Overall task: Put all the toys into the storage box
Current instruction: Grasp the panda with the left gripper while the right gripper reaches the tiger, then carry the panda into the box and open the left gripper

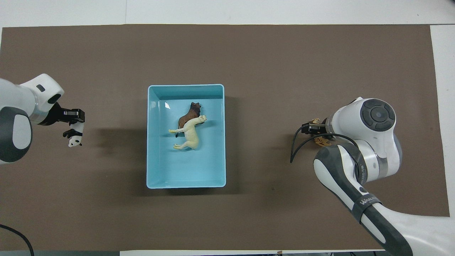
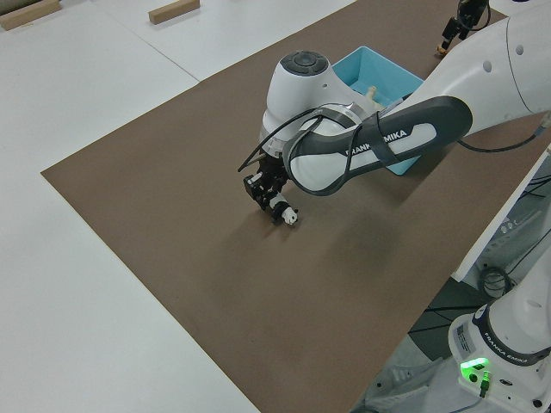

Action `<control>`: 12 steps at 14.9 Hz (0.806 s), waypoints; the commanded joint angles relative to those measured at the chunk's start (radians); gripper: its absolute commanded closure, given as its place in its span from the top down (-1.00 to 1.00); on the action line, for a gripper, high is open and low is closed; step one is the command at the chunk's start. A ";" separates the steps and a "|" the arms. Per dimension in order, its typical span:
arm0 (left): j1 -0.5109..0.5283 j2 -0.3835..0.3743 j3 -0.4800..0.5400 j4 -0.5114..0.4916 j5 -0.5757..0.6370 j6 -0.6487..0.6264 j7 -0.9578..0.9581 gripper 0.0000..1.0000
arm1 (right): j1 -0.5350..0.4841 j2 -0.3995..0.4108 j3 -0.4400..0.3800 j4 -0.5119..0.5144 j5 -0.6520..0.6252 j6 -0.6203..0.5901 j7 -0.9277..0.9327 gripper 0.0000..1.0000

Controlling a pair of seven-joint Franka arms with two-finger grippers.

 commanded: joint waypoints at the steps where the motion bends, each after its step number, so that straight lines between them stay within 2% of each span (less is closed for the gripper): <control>1: -0.129 0.017 0.009 0.184 -0.035 -0.212 -0.241 -1.00 | -0.014 -0.029 0.008 -0.045 -0.007 0.036 -0.025 0.58; 3: -0.219 0.014 0.008 0.210 -0.101 -0.212 -0.429 -1.00 | -0.014 -0.031 0.008 -0.047 -0.007 0.036 -0.025 -0.21; 4: -0.271 0.017 0.006 0.221 -0.106 -0.206 -0.517 -0.99 | -0.016 -0.031 0.008 -0.047 -0.007 0.037 -0.025 -0.53; 6: -0.360 0.015 0.008 0.205 -0.106 -0.149 -0.642 -0.90 | -0.017 -0.031 0.008 -0.048 -0.007 0.038 -0.025 -1.00; 8: -0.413 0.017 0.008 0.148 -0.104 -0.068 -0.690 -0.86 | -0.019 -0.031 0.010 -0.047 -0.007 0.038 -0.020 -1.00; 9: -0.430 0.015 0.008 0.119 -0.104 -0.033 -0.702 -0.69 | -0.011 -0.031 0.010 -0.044 -0.007 0.038 -0.013 -1.00; 10: -0.431 0.012 0.008 0.099 -0.104 -0.014 -0.702 -0.10 | -0.008 -0.029 0.010 -0.039 -0.007 0.036 -0.011 -1.00; 11: -0.431 0.012 0.008 0.100 -0.104 -0.016 -0.702 0.82 | -0.010 -0.028 0.010 -0.028 -0.007 0.031 -0.010 -1.00; 12: -0.431 0.014 0.008 0.105 -0.101 -0.017 -0.704 1.00 | -0.010 -0.028 0.010 -0.012 -0.007 0.022 -0.010 -1.00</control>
